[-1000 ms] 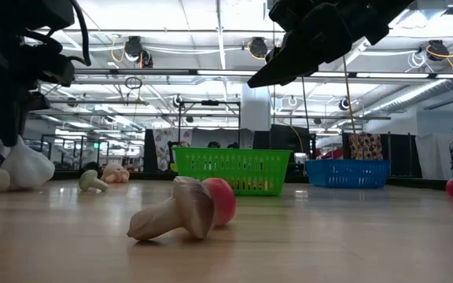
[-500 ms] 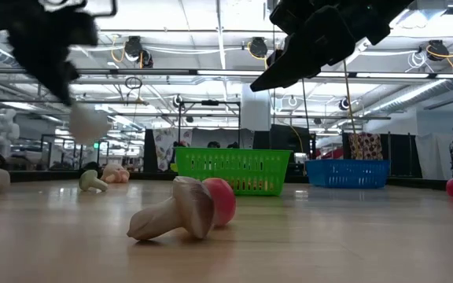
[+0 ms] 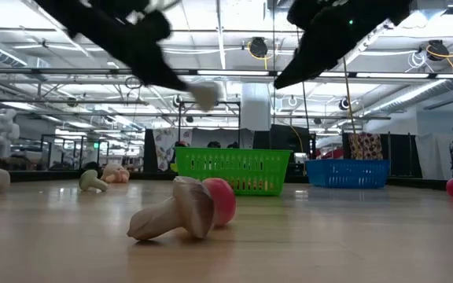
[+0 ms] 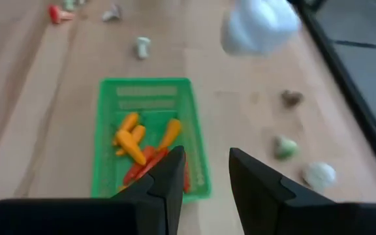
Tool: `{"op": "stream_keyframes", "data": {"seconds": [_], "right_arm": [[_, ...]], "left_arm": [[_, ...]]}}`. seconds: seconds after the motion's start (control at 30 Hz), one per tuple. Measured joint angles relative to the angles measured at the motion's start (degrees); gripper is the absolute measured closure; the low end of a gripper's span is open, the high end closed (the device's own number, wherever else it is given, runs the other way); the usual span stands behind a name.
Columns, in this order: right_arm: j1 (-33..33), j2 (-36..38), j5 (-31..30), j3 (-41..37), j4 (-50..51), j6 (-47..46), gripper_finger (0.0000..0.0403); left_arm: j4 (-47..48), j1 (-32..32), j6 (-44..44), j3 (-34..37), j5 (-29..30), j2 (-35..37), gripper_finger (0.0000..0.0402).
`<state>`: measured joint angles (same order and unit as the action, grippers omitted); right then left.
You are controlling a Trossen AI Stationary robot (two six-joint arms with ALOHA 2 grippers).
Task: Sort produce into baskets
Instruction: Put the garlic into the blue bin
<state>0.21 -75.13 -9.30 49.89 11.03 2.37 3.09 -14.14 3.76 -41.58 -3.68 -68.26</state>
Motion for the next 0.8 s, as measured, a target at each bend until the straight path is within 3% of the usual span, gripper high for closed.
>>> {"op": "stream_keyframes", "data": {"seconds": [0.17, 0.3, 0.5, 0.57, 0.8], "right_arm": [[0.22, 3.91, -0.10, 0.00, 3.83, -2.06, 0.0291], [0.33, 4.98, -0.06, 0.00, 6.51, -2.16, 0.0291], [0.75, 5.36, -2.70, 0.00, 12.12, -3.54, 0.0291], [1.11, 5.75, -4.51, 0.00, 13.79, -5.16, 0.0291], [3.61, 8.20, -5.88, -0.02, 16.06, -8.11, 0.0291]], "left_arm": [[-19.80, -6.97, -1.03, -4.84, -12.01, -16.71, 0.0389], [-26.36, -8.85, -4.64, -15.11, -22.04, -32.05, 0.0389], [-26.86, -9.15, -7.71, -34.40, -24.91, -50.17, 0.0389], [-26.26, -9.13, -9.01, -39.13, -28.13, -53.64, 0.0389], [-26.11, -9.08, -13.02, -52.13, -27.66, -63.26, 0.0389]]}}
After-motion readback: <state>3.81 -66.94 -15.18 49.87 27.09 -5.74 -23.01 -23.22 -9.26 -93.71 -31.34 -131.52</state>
